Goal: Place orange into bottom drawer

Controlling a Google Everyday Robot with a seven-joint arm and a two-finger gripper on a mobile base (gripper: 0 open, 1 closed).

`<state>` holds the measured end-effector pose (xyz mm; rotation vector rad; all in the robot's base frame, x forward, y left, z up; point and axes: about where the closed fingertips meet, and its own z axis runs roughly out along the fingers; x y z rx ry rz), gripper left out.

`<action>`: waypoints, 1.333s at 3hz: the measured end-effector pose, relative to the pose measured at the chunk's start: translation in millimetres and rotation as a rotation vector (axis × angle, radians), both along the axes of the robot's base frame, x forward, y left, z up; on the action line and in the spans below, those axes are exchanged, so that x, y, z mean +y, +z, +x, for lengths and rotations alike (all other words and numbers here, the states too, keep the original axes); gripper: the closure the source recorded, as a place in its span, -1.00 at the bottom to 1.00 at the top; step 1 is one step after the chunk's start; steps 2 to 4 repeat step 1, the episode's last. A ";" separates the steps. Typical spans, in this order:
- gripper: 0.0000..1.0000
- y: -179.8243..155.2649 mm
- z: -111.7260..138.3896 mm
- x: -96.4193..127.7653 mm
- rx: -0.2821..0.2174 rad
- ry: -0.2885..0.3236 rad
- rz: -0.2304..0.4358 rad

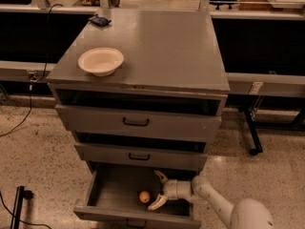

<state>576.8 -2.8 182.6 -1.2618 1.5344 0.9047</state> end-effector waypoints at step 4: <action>-1.00 0.0 0.0 0.0 0.000 0.000 0.000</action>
Offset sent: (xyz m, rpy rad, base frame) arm 0.0000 0.0000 0.0000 0.0000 0.0000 0.0000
